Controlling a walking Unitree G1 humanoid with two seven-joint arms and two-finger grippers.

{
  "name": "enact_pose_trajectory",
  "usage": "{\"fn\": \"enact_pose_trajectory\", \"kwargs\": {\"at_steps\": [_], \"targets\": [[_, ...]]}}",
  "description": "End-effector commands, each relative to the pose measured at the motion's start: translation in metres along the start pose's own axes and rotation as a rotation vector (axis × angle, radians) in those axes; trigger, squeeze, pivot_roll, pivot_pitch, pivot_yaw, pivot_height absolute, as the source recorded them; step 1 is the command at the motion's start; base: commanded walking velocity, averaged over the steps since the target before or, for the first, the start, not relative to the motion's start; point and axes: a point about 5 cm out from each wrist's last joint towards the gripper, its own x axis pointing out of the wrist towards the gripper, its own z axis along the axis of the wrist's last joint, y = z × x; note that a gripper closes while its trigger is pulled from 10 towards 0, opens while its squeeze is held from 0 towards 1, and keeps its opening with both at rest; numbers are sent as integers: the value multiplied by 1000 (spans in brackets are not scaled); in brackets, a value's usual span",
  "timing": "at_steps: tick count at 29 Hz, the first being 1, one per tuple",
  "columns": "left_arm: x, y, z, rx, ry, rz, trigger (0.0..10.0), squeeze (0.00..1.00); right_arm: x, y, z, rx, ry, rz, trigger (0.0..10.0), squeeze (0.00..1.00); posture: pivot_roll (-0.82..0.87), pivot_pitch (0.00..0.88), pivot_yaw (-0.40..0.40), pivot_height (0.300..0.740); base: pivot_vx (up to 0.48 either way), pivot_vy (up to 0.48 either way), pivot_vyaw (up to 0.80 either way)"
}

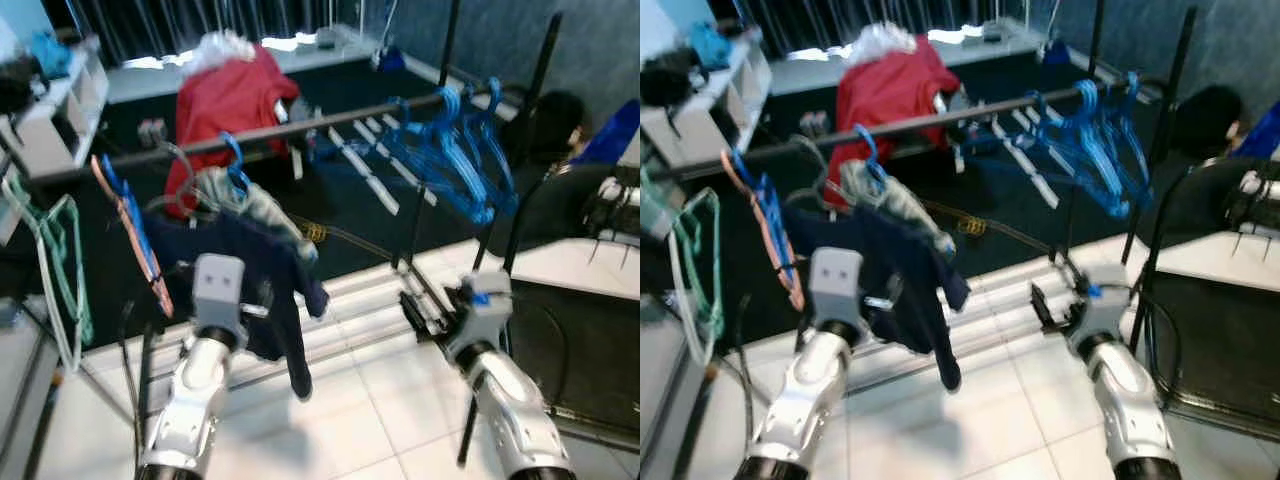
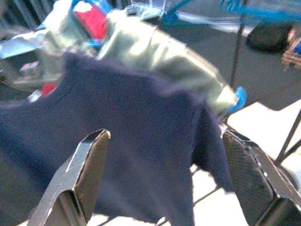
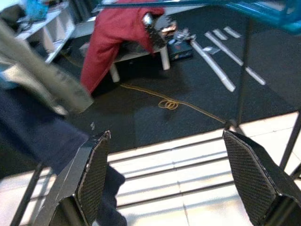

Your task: Hang hanger

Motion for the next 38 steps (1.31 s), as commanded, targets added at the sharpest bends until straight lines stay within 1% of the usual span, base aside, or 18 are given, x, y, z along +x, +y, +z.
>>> {"fn": "enact_pose_trajectory", "kwargs": {"at_steps": [1, 2, 4, 6, 8, 10, 11, 12, 14, 15, 16, 17, 18, 19, 22, 28, 34, 38], "targets": [[0, 3, 6, -22, -14, 5, 10000, 0, 3, 8, -2, 20, 6, 21, 10000, 0, -133, 0, 73, 740, 382, 0, 0], [0, -3, 15, -80, -52, -33, 10000, 0, 3, 8, -2, 20, 6, 22, 10000, 0, -132, 0, 74, 740, 0, 0, 0], [0, -3, 15, -80, -52, -33, 10000, 0, 3, 8, -2, 20, 6, 22, 10000, 0, -132, 0, 74, 740, 0, 0, 0], [0, -13, 29, -152, -112, -94, 10000, 0, 3, 8, -2, 21, 5, 22, 10000, 0, -132, 0, 73, 740, 0, 0, 0], [-1, -15, 39, -157, -151, -112, 10000, 0, 3, 8, -2, 23, 4, 21, 10000, 0, -133, 0, 75, 740, 0, 0, 0], [-2, -13, 43, -160, -161, -95, 10000, 0, 3, 7, -2, 24, 4, 21, 10000, 0, -133, 0, 75, 740, 0, 0, 0], [-3, -11, 50, -200, -172, -78, 10000, 0, 4, 7, -2, 26, 4, 20, 10000, 0, -133, 0, 75, 740, 0, 0, 0], [-3, -11, 52, -214, -173, -77, 10000, 0, 4, 7, -2, 27, 4, 19, 10000, 0, -133, 0, 75, 740, 0, 0, 0], [-3, -11, 52, -214, -173, -77, 10000, 0, 4, 7, -2, 27, 4, 19, 10000, 0, -133, 0, 75, 740, 0, 0, 0], [-4, -12, 54, -235, -174, -85, 10000, 0, 4, 7, -2, 28, 4, 19, 10000, 0, -128, 0, 75, 740, 0, 0, 0], [-4, -12, 54, -235, -174, -85, 10000, 0, 4, 7, -2, 28, 4, 19, 10000, 0, -128, 0, 75, 740, 0, 0, 0], [-4, -16, 55, -267, -172, -102, 10000, 0, 4, 7, -1, 29, 5, 19, 10000, 0, -128, 0, 75, 740, 0, 0, 0], [-4, -16, 55, -267, -172, -102, 10000, 0, 4, 7, -1, 29, 5, 19, 10000, 0, -128, 0, 75, 740, 0, 0, 0], [-5, -21, 55, -272, -163, -130, 10000, 0, 4, 7, -1, 29, 5, 20, 10000, 0, -127, 0, 74, 740, 0, 0, 0], [-6, -26, 52, -262, -146, -143, 10000, 0, 4, 7, -1, 29, 6, 20, 10000, 0, -129, 0, 75, 740, 0, 0, 0], [-6, -34, 41, -290, -92, -144, 10000, 0, 4, 7, -1, 29, 5, 19, 10000, 0, -129, 0, 75, 740, 0, -472, 0], [-5, -30, 34, -293, -53, -112, 10000, 0, 4, 7, -1, 26, 6, 20, 10000, 0, -134, 0, 75, 740, 0, -472, 0], [-2, -20, 30, -286, -24, -22, 10000, 0, 5, 7, -1, 23, 8, 22, 10000, 0, -137, 0, 69, 740, 0, -460, 0]]}}
